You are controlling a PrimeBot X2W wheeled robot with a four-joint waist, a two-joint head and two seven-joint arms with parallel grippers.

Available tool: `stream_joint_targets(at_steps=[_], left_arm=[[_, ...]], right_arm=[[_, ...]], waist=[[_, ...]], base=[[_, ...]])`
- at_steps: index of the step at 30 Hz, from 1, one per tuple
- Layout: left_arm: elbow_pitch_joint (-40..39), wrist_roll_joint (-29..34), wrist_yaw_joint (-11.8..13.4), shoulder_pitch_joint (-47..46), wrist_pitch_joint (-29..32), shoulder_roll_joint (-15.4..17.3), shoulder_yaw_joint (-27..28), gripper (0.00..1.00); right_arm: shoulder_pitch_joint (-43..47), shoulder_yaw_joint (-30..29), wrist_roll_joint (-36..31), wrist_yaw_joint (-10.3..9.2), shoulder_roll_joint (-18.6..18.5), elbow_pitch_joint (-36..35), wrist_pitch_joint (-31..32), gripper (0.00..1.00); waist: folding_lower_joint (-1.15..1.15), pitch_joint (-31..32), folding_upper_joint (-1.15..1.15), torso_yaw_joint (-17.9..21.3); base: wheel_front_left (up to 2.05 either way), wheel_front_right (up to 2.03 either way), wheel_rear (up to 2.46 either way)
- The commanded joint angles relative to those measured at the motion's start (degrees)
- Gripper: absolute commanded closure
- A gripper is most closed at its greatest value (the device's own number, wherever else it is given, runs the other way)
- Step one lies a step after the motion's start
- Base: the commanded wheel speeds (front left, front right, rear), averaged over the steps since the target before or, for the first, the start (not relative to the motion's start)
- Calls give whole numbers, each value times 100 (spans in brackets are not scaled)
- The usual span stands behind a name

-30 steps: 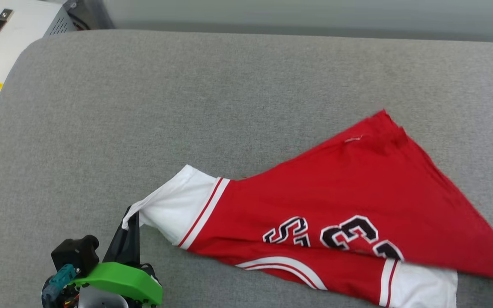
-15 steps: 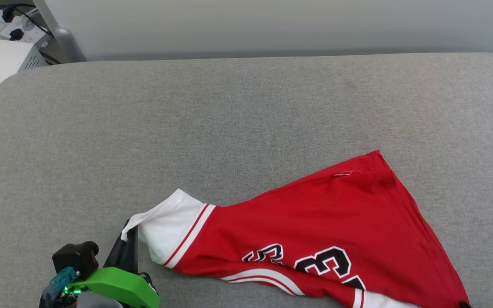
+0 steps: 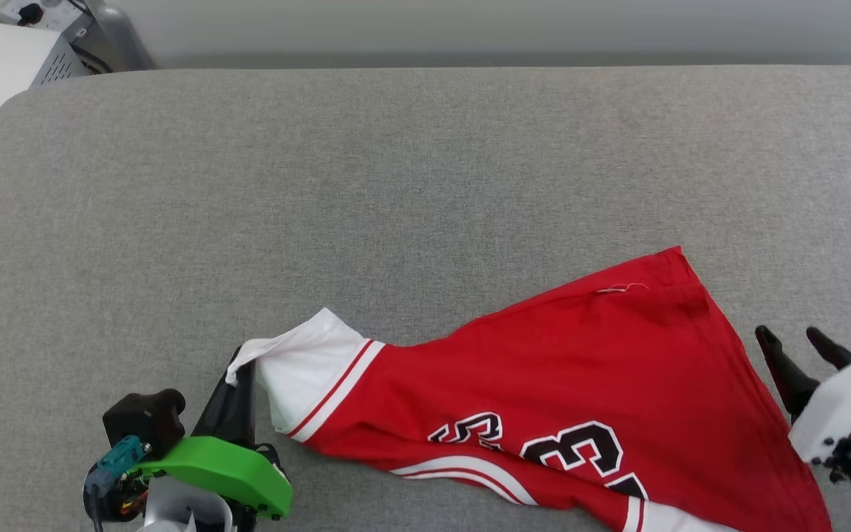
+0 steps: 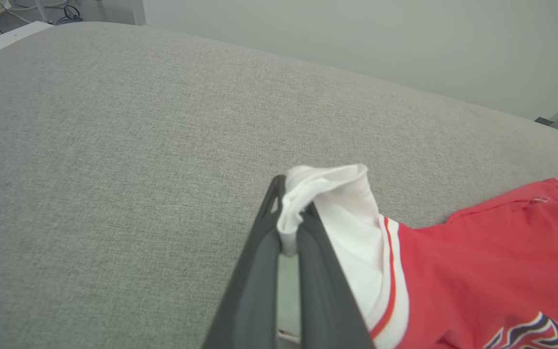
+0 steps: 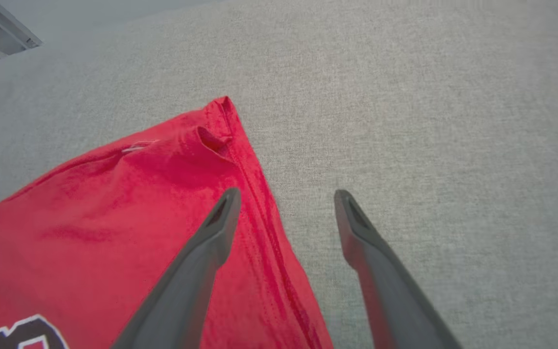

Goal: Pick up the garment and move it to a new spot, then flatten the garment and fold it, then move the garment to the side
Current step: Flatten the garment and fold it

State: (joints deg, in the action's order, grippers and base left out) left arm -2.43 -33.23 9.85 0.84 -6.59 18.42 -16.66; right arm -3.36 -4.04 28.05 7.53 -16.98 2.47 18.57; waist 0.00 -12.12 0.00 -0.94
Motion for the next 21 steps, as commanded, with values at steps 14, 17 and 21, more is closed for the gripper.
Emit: stream_joint_targets(at_steps=[14,17,21], left_arm=[[114,188,-281,-804,-287,-289,-357,100],[183,202,-339,-941,-355,-351,-413,100],[276,207,-386,-1043,-436,-411,-452,100]], right_arm=[[-2267,1858,611,-4,-1473,830,2221,0],[-2488,2084,723,-4,-1573,1191,2485,0],[-2515,2502,935,-4,-1617,1582,2826,0]], waist=[[0,-752,0,-715],[0,-908,0,-819],[0,-1031,0,-897]], base=[[0,0,0],[0,0,0],[0,0,0]])
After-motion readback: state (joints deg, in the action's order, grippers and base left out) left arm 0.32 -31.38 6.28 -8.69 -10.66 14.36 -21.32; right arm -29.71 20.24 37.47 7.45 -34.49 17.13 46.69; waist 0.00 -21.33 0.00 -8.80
